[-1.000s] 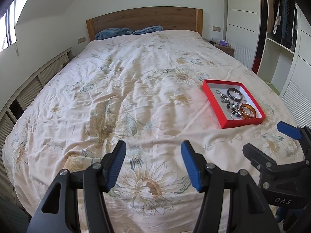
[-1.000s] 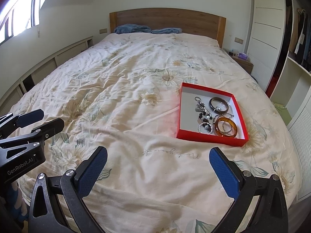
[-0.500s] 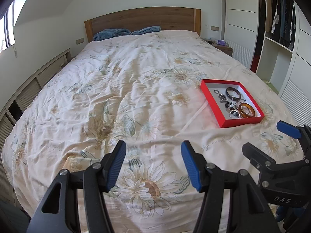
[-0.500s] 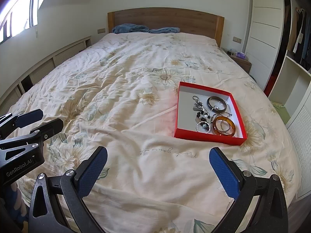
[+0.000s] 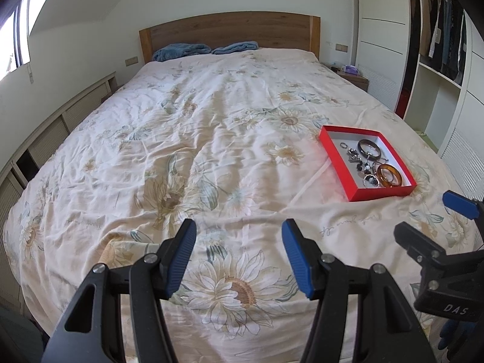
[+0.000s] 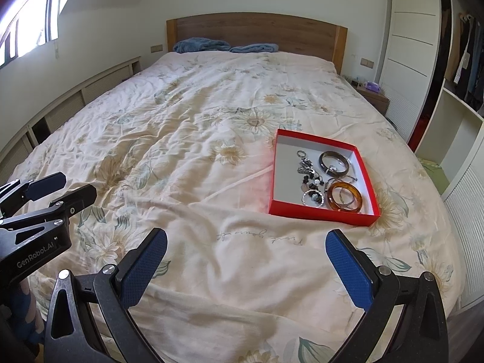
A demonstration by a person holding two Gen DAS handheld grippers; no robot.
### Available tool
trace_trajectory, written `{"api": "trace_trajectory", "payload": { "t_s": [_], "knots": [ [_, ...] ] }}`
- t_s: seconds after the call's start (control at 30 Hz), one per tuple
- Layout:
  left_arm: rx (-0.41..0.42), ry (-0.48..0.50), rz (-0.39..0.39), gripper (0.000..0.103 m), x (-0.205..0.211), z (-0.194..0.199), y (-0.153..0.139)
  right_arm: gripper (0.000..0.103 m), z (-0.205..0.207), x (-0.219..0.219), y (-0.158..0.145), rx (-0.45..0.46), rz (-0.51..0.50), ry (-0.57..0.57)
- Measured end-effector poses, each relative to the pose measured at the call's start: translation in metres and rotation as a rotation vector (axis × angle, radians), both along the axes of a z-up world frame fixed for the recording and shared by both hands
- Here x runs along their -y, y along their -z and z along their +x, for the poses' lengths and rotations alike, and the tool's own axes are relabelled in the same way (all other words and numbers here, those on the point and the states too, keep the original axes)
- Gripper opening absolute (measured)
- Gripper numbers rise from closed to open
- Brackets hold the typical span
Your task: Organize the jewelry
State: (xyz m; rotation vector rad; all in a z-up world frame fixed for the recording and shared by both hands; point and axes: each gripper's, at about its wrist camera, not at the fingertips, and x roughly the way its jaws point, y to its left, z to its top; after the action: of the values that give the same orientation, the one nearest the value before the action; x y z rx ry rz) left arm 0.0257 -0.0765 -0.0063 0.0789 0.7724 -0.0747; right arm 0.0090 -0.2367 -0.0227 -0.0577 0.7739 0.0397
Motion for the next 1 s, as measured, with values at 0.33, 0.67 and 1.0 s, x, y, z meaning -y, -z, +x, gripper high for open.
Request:
{"api": "trace_trajectory", "payload": {
  "t_s": [0.33, 0.67, 1.0],
  "knots": [
    [0.006, -0.031, -0.001, 0.057, 0.002, 0.001, -0.002, 0.103, -0.007, 0.018, -0.010, 0.017, -0.009, 0.040],
    [0.002, -0.011, 0.017, 0.057, 0.011, -0.002, -0.001, 0.103, -0.013, 0.032, -0.017, 0.034, -0.031, 0.087],
    [-0.003, -0.010, 0.026, 0.057, 0.016, -0.004, 0.000, 0.103, -0.017, 0.033, -0.021, 0.052, -0.040, 0.091]
  ]
}}
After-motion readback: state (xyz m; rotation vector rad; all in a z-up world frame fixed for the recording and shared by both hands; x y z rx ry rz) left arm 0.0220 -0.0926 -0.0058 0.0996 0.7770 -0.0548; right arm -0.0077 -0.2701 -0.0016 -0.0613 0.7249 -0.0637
